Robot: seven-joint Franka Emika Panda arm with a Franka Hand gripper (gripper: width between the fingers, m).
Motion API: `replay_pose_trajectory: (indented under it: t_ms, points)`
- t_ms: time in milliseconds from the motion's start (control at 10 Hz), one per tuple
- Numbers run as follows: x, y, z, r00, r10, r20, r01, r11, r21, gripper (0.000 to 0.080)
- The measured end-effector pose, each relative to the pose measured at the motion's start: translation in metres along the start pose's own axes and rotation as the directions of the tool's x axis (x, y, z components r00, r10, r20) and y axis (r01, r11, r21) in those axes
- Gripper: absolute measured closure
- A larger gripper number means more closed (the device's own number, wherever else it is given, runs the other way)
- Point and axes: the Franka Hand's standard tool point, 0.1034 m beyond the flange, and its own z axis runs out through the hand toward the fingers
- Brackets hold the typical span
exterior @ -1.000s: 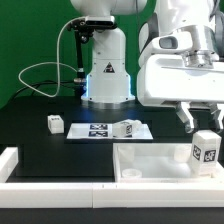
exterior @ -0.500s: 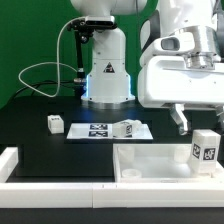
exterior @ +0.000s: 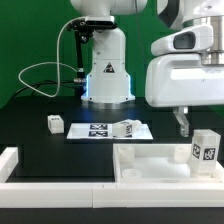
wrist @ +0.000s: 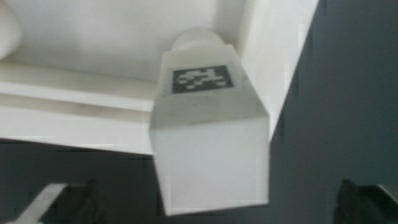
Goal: Assemble one leg
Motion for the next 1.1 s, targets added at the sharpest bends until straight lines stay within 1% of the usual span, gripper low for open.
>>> replay_pose_trajectory:
  t_ms: [100,200,300,500,600,700,800,900,1000,1100]
  points:
    - [-0.004,0.002,0.001,0.995,0.006,0.099,-0.007,1.000,0.008,0.0150]
    - [-0.004,0.005,-0.001,0.986,0.007,0.164,-0.009,1.000,0.010,0.0150]
    - [-0.004,0.004,0.000,0.980,0.007,0.199,-0.009,1.000,0.010,0.0150]
    - [-0.004,0.006,0.001,0.981,0.009,0.195,-0.011,1.000,0.011,0.0150]
    - [-0.008,0.012,0.007,0.979,0.026,0.201,-0.032,0.999,0.024,0.0150]
    - [-0.010,0.013,0.016,0.978,0.063,0.200,-0.072,0.997,0.037,0.0150]
    - [-0.010,0.009,0.020,0.980,0.074,0.186,-0.082,0.996,0.037,0.0150]
    - [-0.010,0.009,0.020,0.979,0.086,0.187,-0.094,0.995,0.034,0.0152]
    - [-0.010,0.009,0.020,0.976,0.111,0.187,-0.118,0.993,0.029,0.0319]
    - [-0.010,0.009,0.020,0.973,0.131,0.188,-0.139,0.990,0.026,0.0319]
